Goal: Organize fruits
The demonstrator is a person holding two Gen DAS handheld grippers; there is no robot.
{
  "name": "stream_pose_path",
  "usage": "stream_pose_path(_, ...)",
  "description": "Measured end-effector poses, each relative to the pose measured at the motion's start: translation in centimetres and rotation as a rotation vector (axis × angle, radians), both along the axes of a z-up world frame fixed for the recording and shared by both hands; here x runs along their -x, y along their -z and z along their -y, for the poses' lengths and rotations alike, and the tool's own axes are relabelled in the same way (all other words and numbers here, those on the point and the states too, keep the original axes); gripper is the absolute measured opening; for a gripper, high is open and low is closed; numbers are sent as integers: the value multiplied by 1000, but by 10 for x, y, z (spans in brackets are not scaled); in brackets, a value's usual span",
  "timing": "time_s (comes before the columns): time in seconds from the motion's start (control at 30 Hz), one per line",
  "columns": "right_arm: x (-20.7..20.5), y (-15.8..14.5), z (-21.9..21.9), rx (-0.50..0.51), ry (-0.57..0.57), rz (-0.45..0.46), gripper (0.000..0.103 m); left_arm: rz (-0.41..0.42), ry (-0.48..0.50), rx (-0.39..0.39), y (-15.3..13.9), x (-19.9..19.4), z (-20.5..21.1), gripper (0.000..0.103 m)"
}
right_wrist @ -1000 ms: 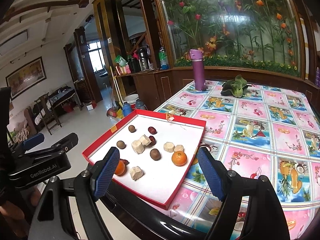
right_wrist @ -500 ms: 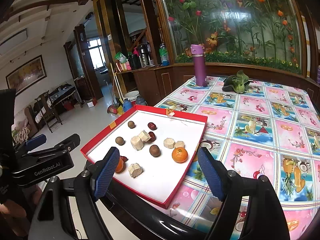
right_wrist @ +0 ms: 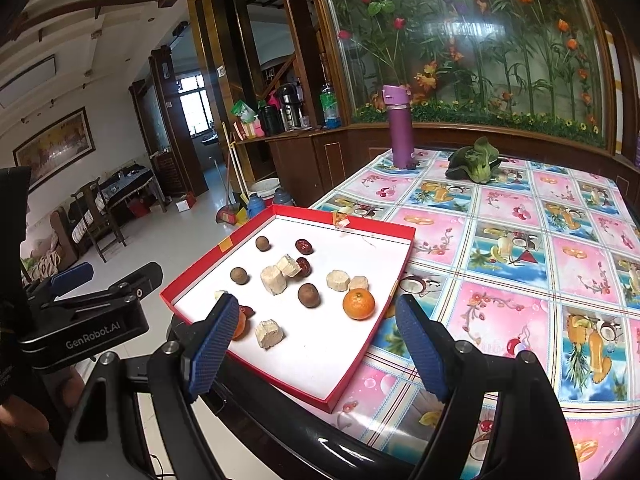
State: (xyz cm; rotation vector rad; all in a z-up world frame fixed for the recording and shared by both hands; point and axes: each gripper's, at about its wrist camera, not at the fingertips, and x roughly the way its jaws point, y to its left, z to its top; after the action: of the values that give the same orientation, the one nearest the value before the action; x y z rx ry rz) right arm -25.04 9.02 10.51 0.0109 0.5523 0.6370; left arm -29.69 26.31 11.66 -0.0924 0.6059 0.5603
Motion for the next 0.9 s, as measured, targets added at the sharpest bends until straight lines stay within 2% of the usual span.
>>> stream_pose_path(0.47, -7, 2, 0, 9, 4, -11, 80, -19, 15, 11, 7, -4, 1, 103)
stream_pose_path(0.9, -24, 3, -22, 16, 11, -42, 80, -18, 0, 23, 11, -3, -14, 103)
